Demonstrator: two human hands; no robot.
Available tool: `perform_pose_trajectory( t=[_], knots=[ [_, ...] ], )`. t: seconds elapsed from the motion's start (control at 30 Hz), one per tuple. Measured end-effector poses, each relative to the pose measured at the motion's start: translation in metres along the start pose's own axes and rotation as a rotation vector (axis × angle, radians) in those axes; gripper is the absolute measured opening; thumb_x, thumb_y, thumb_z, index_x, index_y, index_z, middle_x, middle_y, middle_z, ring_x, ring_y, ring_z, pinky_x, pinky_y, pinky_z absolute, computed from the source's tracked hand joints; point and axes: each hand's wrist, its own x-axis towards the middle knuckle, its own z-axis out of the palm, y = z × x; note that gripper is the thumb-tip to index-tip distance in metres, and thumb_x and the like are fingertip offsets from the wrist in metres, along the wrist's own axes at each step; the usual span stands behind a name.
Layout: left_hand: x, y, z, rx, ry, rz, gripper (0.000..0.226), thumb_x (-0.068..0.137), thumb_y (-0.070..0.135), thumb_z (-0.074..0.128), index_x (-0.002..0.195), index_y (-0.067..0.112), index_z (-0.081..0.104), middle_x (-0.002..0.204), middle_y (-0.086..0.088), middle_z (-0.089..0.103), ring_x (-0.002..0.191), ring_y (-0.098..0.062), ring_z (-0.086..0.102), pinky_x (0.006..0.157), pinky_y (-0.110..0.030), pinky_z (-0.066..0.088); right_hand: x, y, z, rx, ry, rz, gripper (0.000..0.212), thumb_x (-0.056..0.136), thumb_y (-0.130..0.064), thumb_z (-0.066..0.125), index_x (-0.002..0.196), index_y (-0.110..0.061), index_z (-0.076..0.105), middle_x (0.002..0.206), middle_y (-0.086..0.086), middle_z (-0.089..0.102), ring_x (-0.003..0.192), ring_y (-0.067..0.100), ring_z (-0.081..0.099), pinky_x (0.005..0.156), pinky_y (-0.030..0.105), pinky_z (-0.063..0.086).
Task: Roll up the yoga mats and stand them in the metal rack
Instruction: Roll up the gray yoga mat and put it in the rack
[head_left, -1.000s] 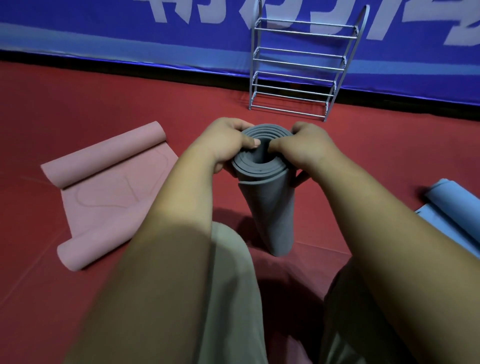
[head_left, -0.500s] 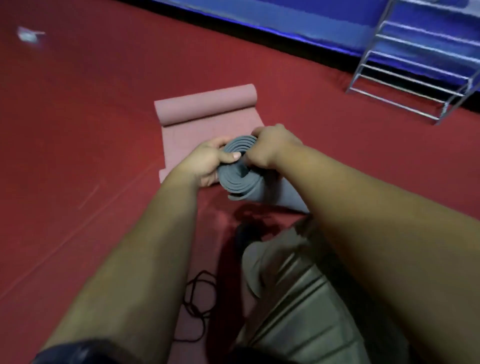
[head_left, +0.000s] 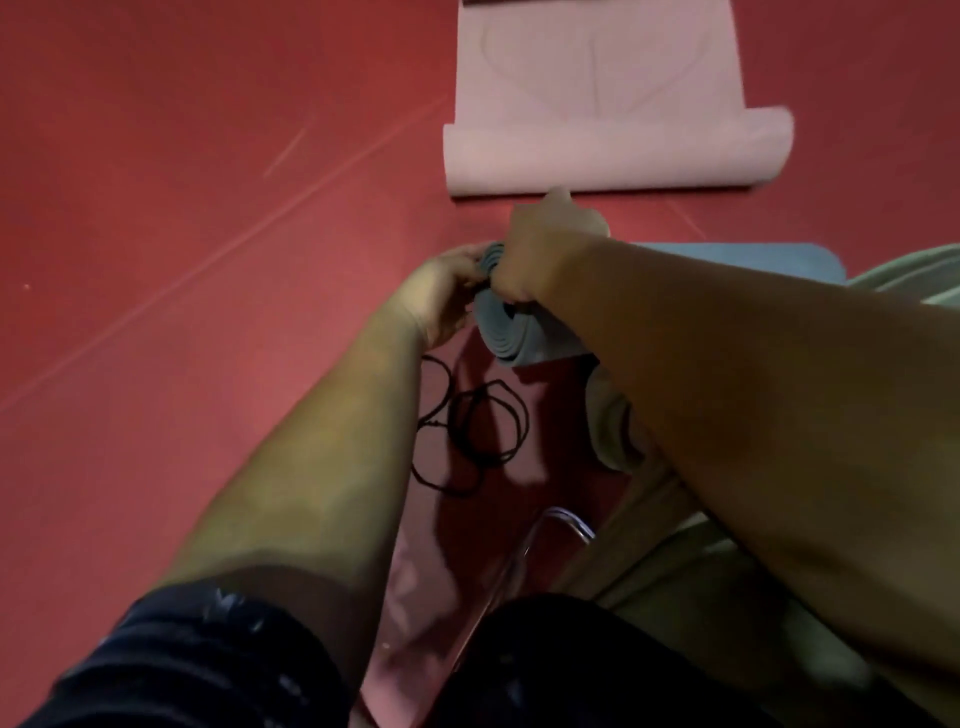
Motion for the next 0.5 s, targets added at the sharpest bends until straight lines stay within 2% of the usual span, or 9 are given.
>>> perform_pose_trajectory(
  t=[0.07, 0.13, 0.2, 0.3, 0.33, 0.37, 0.43, 0.5],
  knots=[
    [0.008, -0.022, -0.011, -0.051, 0.053, -0.105, 0.039, 0.099, 0.006, 0.041, 0.121, 0.016, 0.071, 0.096, 0.0, 0.076, 0.07, -0.011, 0.073, 0.059, -0.023, 0.057, 0.008, -0.007, 0.008, -0.048, -0.052, -0.045, 0.052, 0.103, -0.035, 0.059, 0.148, -0.011, 0.054, 0.149, 0.015, 0.047, 0.134, 0.032, 0.052, 0.098, 0.044, 0.051],
    [0.013, -0.047, -0.021, 0.003, 0.147, -0.246, 0.026, 0.105, 0.013, 0.043, 0.1, 0.015, 0.069, 0.087, -0.002, 0.072, 0.059, -0.012, 0.069, 0.051, -0.02, 0.053, 0.015, -0.011, 0.013, -0.07, -0.086, -0.057, 0.054, 0.104, -0.034, 0.059, 0.152, -0.011, 0.051, 0.153, 0.013, 0.045, 0.141, 0.032, 0.047, 0.106, 0.047, 0.049],
    [0.022, -0.075, -0.03, 0.246, 0.214, -0.343, 0.024, 0.109, 0.014, 0.046, 0.095, 0.013, 0.066, 0.079, -0.005, 0.07, 0.055, -0.017, 0.062, 0.052, -0.022, 0.048, 0.021, -0.014, 0.016, -0.088, -0.099, -0.064, 0.056, 0.103, -0.035, 0.06, 0.154, -0.012, 0.05, 0.154, 0.012, 0.045, 0.144, 0.032, 0.045, 0.108, 0.047, 0.048],
    [0.032, -0.116, -0.039, 0.774, 0.103, -0.388, 0.017, 0.108, 0.018, 0.057, 0.1, 0.008, 0.067, 0.096, -0.015, 0.064, 0.082, -0.028, 0.055, 0.073, -0.035, 0.045, 0.031, -0.017, 0.021, -0.108, -0.106, -0.074, 0.055, 0.104, -0.037, 0.06, 0.153, -0.014, 0.052, 0.155, 0.012, 0.045, 0.145, 0.031, 0.044, 0.11, 0.046, 0.047],
    [0.033, -0.126, -0.04, 0.844, 0.082, -0.399, 0.024, 0.108, 0.027, 0.059, 0.105, 0.007, 0.071, 0.103, -0.016, 0.069, 0.09, -0.032, 0.061, 0.08, -0.037, 0.048, 0.033, -0.018, 0.023, -0.105, -0.104, -0.075, 0.055, 0.103, -0.038, 0.062, 0.152, -0.014, 0.052, 0.155, 0.012, 0.045, 0.145, 0.031, 0.045, 0.111, 0.045, 0.047],
    [0.036, -0.136, -0.041, 0.879, 0.055, -0.426, 0.032, 0.109, 0.034, 0.058, 0.118, 0.008, 0.074, 0.118, -0.017, 0.072, 0.106, -0.035, 0.066, 0.091, -0.04, 0.051, 0.036, -0.019, 0.026, -0.102, -0.096, -0.071, 0.056, 0.101, -0.039, 0.064, 0.151, -0.015, 0.052, 0.154, 0.013, 0.045, 0.144, 0.031, 0.046, 0.11, 0.044, 0.047],
    [0.041, -0.154, -0.04, 0.989, -0.009, -0.456, 0.047, 0.111, 0.038, 0.052, 0.142, 0.005, 0.064, 0.146, -0.02, 0.063, 0.132, -0.038, 0.059, 0.109, -0.041, 0.046, 0.04, -0.019, 0.033, -0.097, -0.067, -0.065, 0.057, 0.099, -0.039, 0.065, 0.15, -0.015, 0.051, 0.151, 0.013, 0.046, 0.142, 0.03, 0.048, 0.108, 0.043, 0.047],
    [0.048, -0.169, -0.039, 1.042, -0.024, -0.473, 0.059, 0.11, 0.047, 0.05, 0.154, 0.008, 0.055, 0.159, -0.019, 0.051, 0.144, -0.04, 0.048, 0.117, -0.041, 0.039, 0.044, -0.02, 0.039, -0.093, -0.056, -0.06, 0.058, 0.098, -0.039, 0.065, 0.149, -0.016, 0.049, 0.147, 0.011, 0.046, 0.14, 0.03, 0.048, 0.105, 0.042, 0.048]
  ],
)
